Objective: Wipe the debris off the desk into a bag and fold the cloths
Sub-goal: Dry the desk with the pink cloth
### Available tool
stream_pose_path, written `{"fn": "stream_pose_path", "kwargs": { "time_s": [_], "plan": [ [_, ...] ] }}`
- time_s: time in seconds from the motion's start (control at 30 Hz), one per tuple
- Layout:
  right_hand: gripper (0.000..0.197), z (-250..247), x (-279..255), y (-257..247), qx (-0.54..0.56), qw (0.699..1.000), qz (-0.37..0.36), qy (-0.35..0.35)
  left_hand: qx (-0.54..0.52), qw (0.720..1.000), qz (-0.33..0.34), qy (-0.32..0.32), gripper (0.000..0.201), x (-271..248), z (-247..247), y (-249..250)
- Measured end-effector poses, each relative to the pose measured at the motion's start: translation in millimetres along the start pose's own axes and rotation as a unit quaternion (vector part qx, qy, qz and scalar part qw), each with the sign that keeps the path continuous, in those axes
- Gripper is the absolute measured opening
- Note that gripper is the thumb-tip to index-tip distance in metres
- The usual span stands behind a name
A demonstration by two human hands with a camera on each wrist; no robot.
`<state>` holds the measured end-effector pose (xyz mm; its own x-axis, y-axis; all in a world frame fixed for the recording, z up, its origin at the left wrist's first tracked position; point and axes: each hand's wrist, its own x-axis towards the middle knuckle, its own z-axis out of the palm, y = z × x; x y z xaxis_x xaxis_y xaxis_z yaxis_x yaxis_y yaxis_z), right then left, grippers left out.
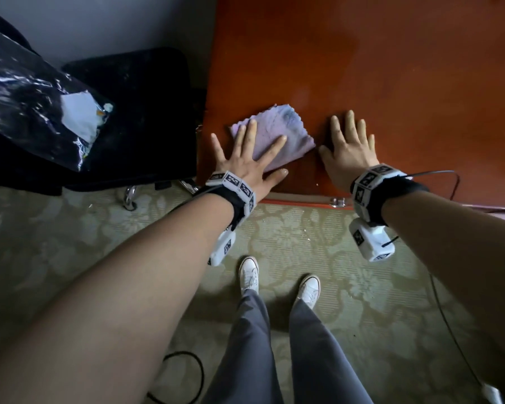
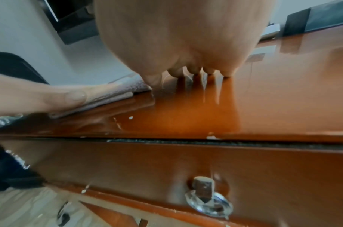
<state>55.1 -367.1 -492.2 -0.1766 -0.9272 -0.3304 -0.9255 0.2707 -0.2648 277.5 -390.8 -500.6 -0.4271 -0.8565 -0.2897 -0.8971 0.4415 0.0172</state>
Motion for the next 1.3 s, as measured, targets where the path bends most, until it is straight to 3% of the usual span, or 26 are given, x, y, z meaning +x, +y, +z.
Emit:
{"fn": "stream_pose_path", "kwargs": {
  "time_s": [0.23,0.37,0.5,0.6,0.73,1.07,1.3],
  "plan": [
    [0.068,-16,2,-9,-0.048,0.998,0.025,-0.04,-0.045,0.998,-0.008,-0.044,0.066,28,-25,-30],
    [0.07,-41,10,-20,-0.057,0.992,0.055,-0.093,-0.053,0.999,0.01,0.001,0.058,22,-40,-21],
    [0.061,-40,16,-36,-0.061,0.995,0.059,-0.051,-0.076,0.997,0.022,-0.004,0.074,25,-24,-10],
    [0.068,-35,29,-46,-0.045,0.996,0.052,-0.047,-0.072,0.997,-0.001,-0.018,0.076,35,-10,-11],
    [0.068,-44,66,-54,-0.037,0.999,0.019,-0.029,-0.055,0.998,-0.008,-0.038,0.076,71,-16,-24],
    [0.068,-94,198,-11,-0.018,0.997,0.077,-0.007,-0.062,0.993,-0.079,-0.058,0.077,188,-53,-39],
    [0.064,-111,232,32,-0.022,0.994,0.106,-0.003,-0.056,0.994,-0.089,-0.033,0.079,250,-71,-44]
  ]
}}
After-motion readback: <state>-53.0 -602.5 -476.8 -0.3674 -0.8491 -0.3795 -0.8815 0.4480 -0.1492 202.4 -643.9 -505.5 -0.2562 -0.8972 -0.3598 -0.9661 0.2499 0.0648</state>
